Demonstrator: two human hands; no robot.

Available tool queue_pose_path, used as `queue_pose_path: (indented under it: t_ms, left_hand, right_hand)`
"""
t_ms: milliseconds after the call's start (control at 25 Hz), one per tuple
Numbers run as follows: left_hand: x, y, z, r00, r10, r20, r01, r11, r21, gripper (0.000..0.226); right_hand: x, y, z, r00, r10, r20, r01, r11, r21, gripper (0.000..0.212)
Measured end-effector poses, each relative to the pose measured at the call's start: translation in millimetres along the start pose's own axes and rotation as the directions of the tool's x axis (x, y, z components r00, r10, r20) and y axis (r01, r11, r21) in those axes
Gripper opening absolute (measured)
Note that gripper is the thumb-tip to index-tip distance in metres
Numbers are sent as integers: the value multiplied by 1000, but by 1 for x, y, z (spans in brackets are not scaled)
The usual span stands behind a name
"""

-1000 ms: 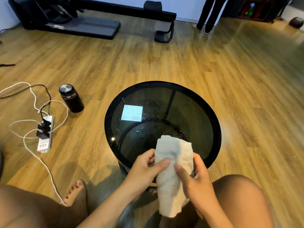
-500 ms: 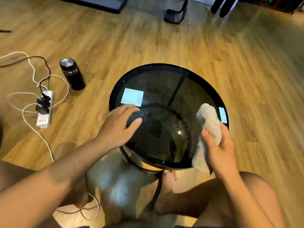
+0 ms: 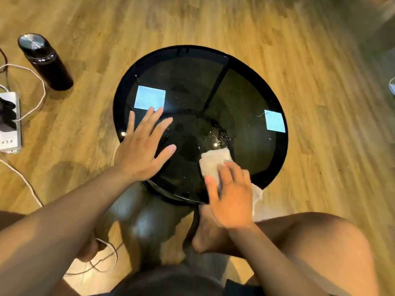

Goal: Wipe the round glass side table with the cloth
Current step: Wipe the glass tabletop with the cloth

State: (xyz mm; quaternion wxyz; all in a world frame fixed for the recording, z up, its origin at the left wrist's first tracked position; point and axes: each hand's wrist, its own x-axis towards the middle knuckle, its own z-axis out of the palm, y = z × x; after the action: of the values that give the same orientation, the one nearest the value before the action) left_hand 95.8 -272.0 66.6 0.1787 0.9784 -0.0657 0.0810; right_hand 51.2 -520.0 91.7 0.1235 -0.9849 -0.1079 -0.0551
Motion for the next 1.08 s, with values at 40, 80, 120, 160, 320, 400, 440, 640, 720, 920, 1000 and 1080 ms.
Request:
queue_pose_path:
  t_ms: [40, 80, 120, 160, 320, 400, 440, 640, 720, 920, 1000, 1080]
  left_hand:
    - [0, 0, -1, 1000, 0, -19, -1, 999, -34, 64]
    - [0, 1, -2, 1000, -2, -31, 0, 998, -59, 64]
    - [-1, 2, -3, 999, -6, -37, 3, 998, -67, 63]
    - [-2, 3, -3, 999, -6, -41, 4, 998, -59, 63]
    - [-1, 3, -1, 1000, -19, -24, 19, 1000, -15, 63]
    - [0, 4, -1, 999, -37, 3, 37, 999, 35, 64]
    - [0, 5, -2, 999, -45, 13, 45, 998, 54, 65]
    - [2, 4, -1, 997, -71, 11, 70, 994, 87, 68]
    - [2, 5, 0, 997, -72, 6, 71, 995, 69, 68]
    - [-1, 6, -4, 995, -77, -69, 74, 996, -44, 65]
    - [-1, 6, -6, 986, -122, -117, 109, 988, -110, 63]
    - [-1, 7, -6, 985, -127, -116, 114, 987, -116, 62]
  right_hand:
    - [-7, -24, 8, 995, -100, 11, 100, 994, 49, 40]
    - [-12, -43, 15, 981, -190, 26, 187, 978, 87, 39]
    - [-14, -56, 19, 965, -260, 39, 254, 960, 116, 39]
    - [-10, -59, 20, 949, -313, 45, 304, 942, 139, 39]
    - [9, 10, 1, 939, -332, 91, 321, 940, 118, 33]
    - [30, 71, -18, 984, -161, 71, 159, 987, 29, 32]
    - [44, 100, -27, 997, -35, 64, 36, 999, -14, 34]
    - [78, 109, -28, 890, 455, -16, -454, 890, 31, 45]
    - [52, 63, -18, 919, 389, -68, -384, 920, 77, 42]
    - [-3, -83, 25, 996, -71, -60, 80, 985, 156, 36]
    - [6, -86, 27, 973, -230, -30, 232, 956, 180, 34]
    - [17, -39, 15, 948, -318, 7, 315, 943, 111, 32]
